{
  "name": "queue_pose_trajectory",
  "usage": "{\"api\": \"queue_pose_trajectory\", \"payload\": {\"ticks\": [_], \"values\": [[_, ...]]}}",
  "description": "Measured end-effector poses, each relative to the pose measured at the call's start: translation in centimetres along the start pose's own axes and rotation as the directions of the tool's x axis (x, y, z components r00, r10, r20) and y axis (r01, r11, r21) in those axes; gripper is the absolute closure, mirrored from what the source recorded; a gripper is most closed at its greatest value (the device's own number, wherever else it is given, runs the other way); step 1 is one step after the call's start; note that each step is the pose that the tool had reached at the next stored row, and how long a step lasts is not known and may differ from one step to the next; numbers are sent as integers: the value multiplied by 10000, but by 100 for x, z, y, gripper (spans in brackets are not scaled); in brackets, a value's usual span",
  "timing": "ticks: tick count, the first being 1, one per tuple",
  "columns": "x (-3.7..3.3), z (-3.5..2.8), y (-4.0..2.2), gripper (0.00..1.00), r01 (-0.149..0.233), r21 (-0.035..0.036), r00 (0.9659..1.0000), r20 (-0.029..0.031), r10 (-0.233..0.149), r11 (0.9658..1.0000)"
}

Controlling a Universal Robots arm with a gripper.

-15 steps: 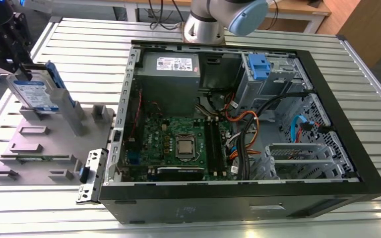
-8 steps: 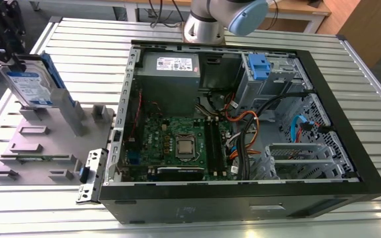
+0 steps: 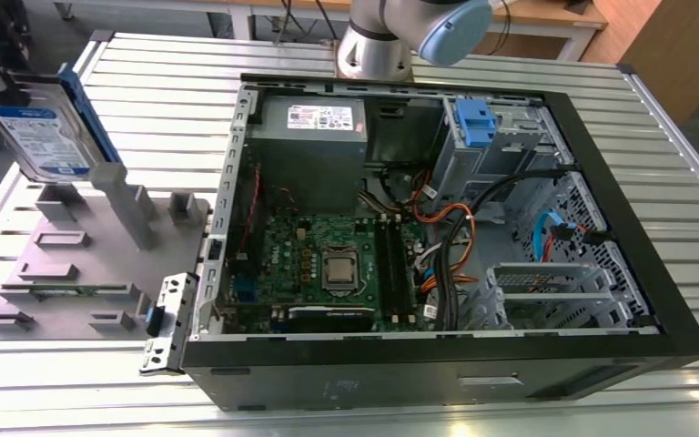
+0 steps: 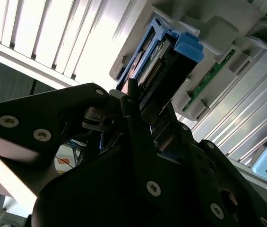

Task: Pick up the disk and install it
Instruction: 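Pick up the disk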

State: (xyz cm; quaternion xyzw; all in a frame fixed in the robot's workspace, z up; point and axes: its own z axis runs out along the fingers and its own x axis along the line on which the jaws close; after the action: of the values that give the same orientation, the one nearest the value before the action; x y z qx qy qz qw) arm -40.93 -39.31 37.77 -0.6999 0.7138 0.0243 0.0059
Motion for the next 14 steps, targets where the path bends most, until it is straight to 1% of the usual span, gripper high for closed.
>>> {"api": "queue_pose_trajectory", "payload": {"ticks": [7, 12, 14], "values": [[-13, -314, 9, 65, 0, -1, 10000, 0, 0, 10000], [-21, -491, 13, 65, 0, 0, 10000, 0, 0, 10000], [-23, -543, 15, 65, 0, -1, 10000, 0, 0, 10000]]}}
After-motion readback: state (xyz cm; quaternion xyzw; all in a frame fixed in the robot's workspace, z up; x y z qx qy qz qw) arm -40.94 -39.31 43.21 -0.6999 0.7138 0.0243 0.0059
